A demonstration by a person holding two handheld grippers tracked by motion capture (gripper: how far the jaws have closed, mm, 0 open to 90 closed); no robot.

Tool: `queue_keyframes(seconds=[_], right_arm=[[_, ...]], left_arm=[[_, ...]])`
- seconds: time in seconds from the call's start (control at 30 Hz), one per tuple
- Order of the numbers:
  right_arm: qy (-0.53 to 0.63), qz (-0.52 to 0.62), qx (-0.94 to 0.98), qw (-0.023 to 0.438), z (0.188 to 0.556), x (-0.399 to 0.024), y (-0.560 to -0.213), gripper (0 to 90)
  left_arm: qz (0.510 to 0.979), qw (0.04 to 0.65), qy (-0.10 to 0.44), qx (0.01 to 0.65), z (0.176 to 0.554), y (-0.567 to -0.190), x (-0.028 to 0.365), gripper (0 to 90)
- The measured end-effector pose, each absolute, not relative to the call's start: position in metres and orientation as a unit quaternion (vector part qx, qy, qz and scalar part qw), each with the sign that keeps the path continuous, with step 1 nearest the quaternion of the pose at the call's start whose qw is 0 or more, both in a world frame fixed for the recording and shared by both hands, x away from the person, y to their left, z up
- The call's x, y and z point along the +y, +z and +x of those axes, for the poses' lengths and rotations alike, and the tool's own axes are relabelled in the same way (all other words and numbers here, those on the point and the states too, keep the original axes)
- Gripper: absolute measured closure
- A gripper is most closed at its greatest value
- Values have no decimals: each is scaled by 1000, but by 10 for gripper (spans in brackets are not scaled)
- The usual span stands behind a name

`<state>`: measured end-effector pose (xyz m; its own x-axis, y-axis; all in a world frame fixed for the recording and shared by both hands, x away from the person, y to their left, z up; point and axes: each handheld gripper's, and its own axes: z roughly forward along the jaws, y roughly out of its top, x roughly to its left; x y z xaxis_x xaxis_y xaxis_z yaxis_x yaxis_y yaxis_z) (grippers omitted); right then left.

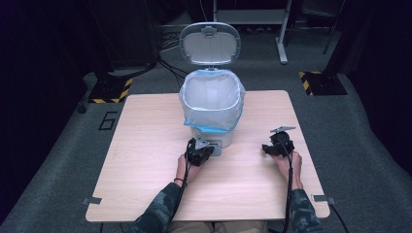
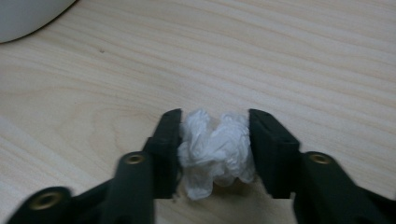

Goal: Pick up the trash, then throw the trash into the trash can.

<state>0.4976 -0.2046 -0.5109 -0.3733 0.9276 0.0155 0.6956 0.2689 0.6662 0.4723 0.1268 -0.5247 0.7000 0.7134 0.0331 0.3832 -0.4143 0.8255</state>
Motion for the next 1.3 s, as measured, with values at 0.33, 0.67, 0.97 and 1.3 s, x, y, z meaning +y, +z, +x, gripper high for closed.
queue_keyframes(seconds=[0.33, 0.67, 0.97, 1.3], right_arm=[[313, 517, 774, 187, 493, -211, -509, 749], [336, 502, 779, 171, 485, -213, -489, 753], [350, 478, 788, 171, 479, -211, -468, 759], [359, 462, 794, 167, 471, -206, -446, 761]], left_arm=[[817, 427, 192, 336, 472, -525, 127, 900], [817, 428, 190, 336, 473, -525, 127, 900], [816, 429, 187, 339, 473, -525, 128, 900], [815, 430, 185, 342, 473, -525, 127, 900]])
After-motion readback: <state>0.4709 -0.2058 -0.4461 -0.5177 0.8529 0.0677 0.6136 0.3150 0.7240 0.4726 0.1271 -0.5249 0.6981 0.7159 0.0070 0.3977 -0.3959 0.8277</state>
